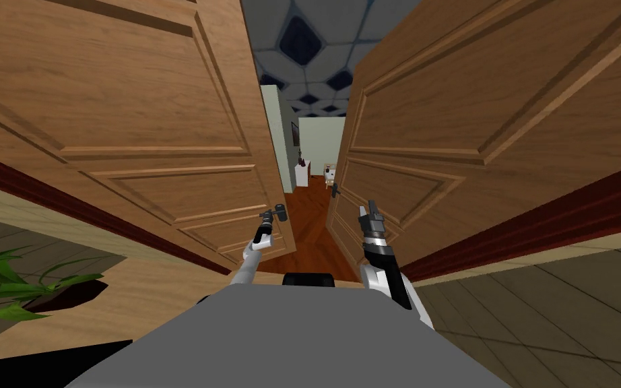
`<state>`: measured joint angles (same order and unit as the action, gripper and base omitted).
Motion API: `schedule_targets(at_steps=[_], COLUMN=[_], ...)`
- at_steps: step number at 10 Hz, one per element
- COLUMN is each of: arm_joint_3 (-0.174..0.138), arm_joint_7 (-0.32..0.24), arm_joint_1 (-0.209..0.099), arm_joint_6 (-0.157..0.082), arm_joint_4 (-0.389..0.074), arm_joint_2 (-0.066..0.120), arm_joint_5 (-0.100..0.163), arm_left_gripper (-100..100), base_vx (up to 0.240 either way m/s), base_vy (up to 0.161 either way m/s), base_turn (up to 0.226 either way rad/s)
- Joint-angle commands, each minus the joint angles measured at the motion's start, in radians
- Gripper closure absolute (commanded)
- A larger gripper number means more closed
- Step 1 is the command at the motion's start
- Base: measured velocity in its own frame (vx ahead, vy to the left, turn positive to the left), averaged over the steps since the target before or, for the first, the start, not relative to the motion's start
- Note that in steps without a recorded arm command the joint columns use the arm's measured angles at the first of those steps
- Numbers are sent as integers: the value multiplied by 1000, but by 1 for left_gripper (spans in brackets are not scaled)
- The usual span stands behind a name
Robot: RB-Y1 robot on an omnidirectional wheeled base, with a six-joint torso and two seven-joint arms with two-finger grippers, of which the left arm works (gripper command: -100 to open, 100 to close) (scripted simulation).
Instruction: Push the door open
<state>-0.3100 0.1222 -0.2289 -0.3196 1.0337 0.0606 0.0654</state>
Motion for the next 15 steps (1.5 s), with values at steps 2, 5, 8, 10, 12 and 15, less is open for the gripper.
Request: schedule_targets(at_steps=[2,5,8,10,12,15], arm_joint_3=[-43,-77,-107,-122,-131,-178], arm_joint_7=[7,17,25,29,30,96], arm_joint_1=[-7,-9,-10,-11,-4,-17], arm_joint_6=[-10,-9,-7,-7,-5,-26], arm_joint_4=[-1,-1,-2,-2,-1,-4], arm_joint_2=[12,-1,-20,-33,-34,-19], arm_joint_5=[8,13,18,21,22,72], arm_left_gripper=[100,100,100,100,100,100], base_vx=[193,169,170,149,115,132], base_vy=[-99,-75,-73,-66,-38,36], base_turn=[88,81,83,67,56,-32])
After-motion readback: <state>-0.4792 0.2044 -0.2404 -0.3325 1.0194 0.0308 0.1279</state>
